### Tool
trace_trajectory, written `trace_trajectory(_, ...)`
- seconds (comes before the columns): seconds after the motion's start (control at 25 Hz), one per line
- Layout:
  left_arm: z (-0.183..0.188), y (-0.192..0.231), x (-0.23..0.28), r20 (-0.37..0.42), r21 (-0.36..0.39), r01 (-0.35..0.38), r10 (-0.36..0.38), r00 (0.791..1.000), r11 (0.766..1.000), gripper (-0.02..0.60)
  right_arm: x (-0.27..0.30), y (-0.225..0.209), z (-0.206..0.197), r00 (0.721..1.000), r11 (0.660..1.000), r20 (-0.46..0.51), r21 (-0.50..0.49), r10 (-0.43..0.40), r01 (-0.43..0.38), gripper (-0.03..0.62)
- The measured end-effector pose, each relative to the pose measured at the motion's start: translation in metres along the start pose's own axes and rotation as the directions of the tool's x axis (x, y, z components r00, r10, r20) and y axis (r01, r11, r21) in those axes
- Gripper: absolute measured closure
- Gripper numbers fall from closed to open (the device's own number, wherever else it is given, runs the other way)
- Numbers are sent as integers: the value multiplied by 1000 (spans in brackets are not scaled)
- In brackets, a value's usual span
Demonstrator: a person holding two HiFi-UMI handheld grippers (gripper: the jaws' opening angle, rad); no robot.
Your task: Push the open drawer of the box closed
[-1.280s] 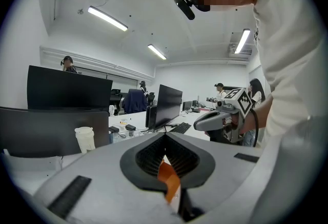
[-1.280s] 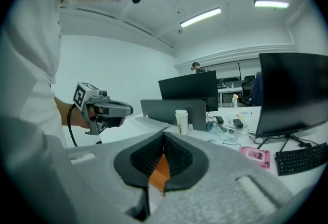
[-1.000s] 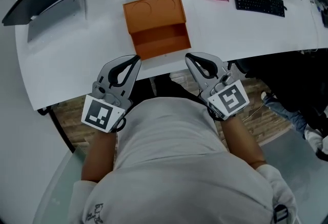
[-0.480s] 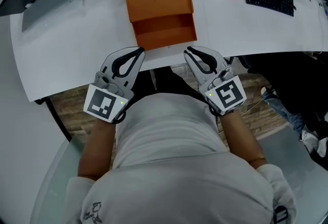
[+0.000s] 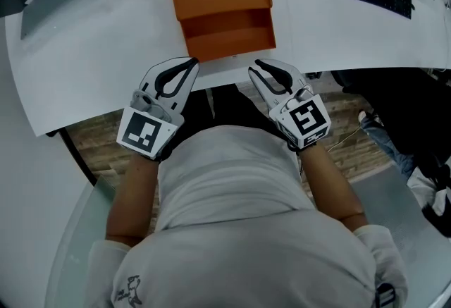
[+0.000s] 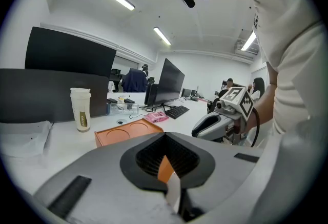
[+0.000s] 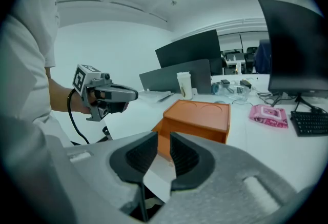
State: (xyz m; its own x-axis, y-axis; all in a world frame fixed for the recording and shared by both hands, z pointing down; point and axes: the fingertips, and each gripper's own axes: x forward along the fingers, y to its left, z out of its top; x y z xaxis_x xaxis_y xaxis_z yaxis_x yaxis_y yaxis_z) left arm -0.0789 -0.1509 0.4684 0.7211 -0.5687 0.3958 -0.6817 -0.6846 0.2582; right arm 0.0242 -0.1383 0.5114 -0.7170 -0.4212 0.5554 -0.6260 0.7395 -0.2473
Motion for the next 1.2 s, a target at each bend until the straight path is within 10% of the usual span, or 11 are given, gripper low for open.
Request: trace_trajectory(1.2,-81,23,20,-71,-61,12,-16,997,998,583,84,-16,-118,976,974,-216,216,-23,71,493)
